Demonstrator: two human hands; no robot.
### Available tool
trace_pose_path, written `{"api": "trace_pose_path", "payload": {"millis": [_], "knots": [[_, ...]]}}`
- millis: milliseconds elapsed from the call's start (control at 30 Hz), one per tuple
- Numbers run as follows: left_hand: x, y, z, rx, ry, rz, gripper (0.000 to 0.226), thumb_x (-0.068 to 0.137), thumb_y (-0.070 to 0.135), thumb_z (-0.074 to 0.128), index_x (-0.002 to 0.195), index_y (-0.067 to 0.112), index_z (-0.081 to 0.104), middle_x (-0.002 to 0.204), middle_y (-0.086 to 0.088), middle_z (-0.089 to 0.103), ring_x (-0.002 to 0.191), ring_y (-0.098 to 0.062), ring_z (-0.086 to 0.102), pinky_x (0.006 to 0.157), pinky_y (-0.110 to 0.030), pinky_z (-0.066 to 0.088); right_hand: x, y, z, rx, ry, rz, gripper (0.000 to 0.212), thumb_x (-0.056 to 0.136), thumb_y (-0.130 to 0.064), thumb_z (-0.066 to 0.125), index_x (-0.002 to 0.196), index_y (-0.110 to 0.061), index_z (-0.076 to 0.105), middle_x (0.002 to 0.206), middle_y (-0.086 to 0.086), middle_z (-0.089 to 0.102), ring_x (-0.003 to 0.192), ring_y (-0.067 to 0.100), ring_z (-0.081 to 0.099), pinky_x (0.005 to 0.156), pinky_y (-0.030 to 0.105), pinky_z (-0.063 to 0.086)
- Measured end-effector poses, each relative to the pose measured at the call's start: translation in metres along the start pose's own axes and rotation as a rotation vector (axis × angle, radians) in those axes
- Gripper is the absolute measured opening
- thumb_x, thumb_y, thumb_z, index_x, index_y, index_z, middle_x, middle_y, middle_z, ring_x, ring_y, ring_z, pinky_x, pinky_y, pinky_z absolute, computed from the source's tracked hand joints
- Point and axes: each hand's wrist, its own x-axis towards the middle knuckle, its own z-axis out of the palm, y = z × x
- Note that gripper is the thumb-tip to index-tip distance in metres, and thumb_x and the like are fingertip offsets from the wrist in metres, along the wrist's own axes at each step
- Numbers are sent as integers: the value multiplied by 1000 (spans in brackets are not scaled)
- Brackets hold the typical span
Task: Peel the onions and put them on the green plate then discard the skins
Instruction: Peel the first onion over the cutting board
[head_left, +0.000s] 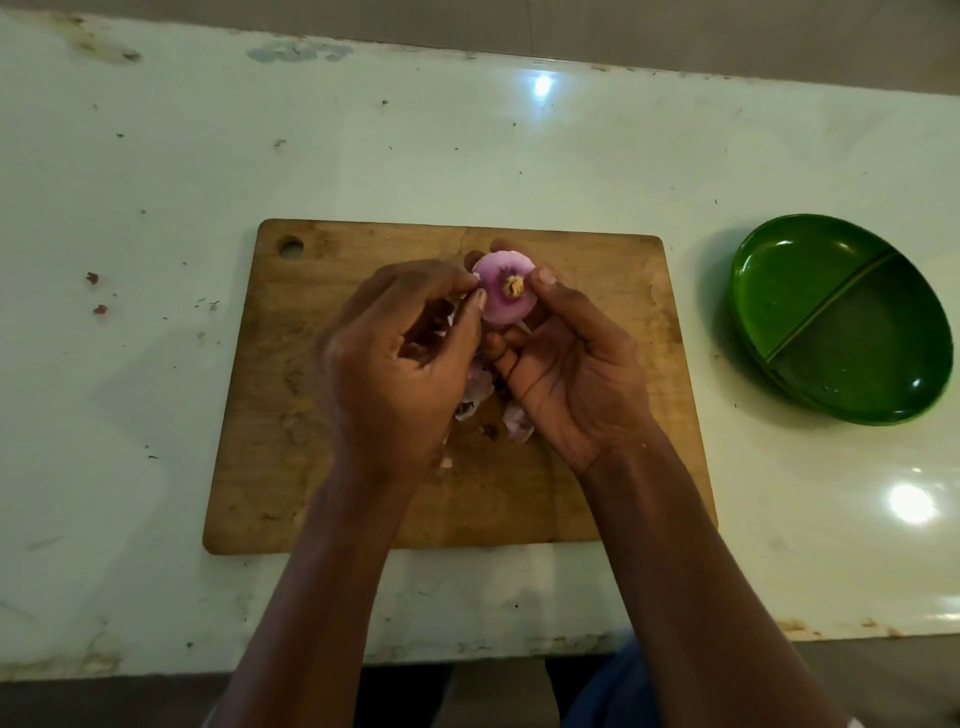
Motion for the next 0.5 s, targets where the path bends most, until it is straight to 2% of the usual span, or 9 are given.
{"api": "trace_pose_path", "payload": {"millis": [67,167,267,400,500], "knots": [[-1,0,-1,54,-5,64,12,86,7,67,93,-3,69,91,-11,70,83,-18,66,72,-24,54,1,0,0,-44,-17,-20,22,87,-15,54,98,-5,70,109,15,65,104,27,59,89,34,52],[-4,1,0,132,-3,146,12,87,6,67,93,-3,70,89,-12,71,82,-19,66,72,-26,53,1,0,1,-140,-58,-54,23,92,-14,51,105,3,61,105,15,61,99,27,59,86,33,52],[-6,1,1,149,9,147,13,87,7,68,96,-3,70,90,-12,71,81,-19,68,67,-29,56,1,-1,2,-124,-37,-49,24,90,-10,53,107,5,60,101,13,65,95,24,62,84,31,55],[-7,0,1,141,58,123,14,89,9,67,99,0,69,92,-9,72,80,-17,69,63,-31,57,0,0,1,-125,-25,-43,26,88,-6,54,111,6,58,107,16,64,102,26,61,90,34,52],[-6,0,1,135,75,162,15,90,12,66,104,9,60,92,-9,71,81,-16,69,63,-30,57,0,-1,1,-151,-27,-44,22,88,-6,54,106,4,61,104,13,66,100,24,63,88,32,53]]}}
